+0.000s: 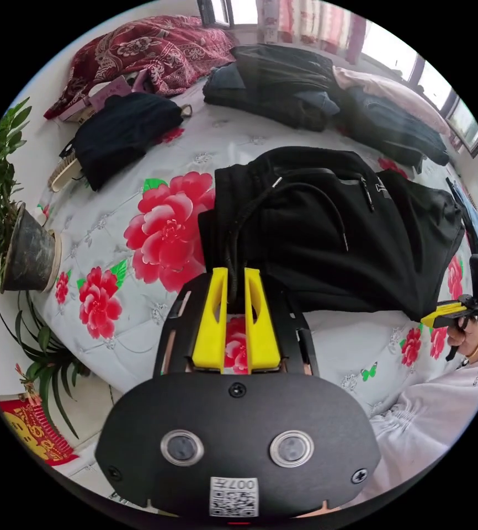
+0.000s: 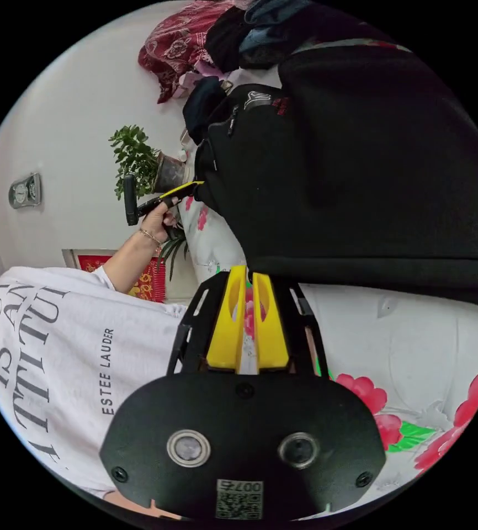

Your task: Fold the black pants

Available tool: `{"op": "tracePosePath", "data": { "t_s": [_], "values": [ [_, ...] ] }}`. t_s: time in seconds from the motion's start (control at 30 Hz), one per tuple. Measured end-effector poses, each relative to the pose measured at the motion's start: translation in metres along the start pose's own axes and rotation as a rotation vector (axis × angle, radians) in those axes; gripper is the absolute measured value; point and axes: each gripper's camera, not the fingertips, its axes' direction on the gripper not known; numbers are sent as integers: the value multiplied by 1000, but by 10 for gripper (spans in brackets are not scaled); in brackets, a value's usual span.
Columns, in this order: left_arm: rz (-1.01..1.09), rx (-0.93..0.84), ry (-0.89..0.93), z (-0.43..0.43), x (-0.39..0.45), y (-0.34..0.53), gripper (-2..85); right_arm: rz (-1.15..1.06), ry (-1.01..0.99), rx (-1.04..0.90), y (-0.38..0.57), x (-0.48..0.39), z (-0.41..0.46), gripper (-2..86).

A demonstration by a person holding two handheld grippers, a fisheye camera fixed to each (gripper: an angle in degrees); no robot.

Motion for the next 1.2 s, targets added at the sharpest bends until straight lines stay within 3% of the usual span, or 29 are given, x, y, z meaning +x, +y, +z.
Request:
{"op": "tracePosePath", "data": {
  "t_s": [0.13,0.23,0.3,0.4,0.57,0.7,0.77,0.9,1.03,1.1,1.2],
  "values": [
    [-79,-11,20,-12,-20,5,67,-19,-57,174,6,2,-51,27],
    [-216,-5,9,-31,-45,22,74,52,146,411,25,17,-135,40],
    [-276,84,-3,-61,-52,34,78,278,439,682,50,37,-208,48],
    [-74,216,105,-93,-8,15,98,485,605,946,72,57,-272,61],
    [448,140,392,-73,142,-32,116,628,633,971,47,91,-300,76],
    [715,-82,238,-12,236,-43,70,691,712,886,27,95,-294,30],
    [776,-47,189,-16,242,-42,22,637,717,923,37,78,-299,14],
    [821,-84,404,-45,223,-40,-5,530,701,1023,86,50,-296,5],
    [772,-98,327,-32,214,-31,4,599,643,975,109,80,-281,14],
    [691,-18,276,-33,211,-38,45,609,563,1059,127,81,-283,28],
    [796,-50,292,-25,231,-42,68,604,547,1125,140,74,-286,52]
  ]
}}
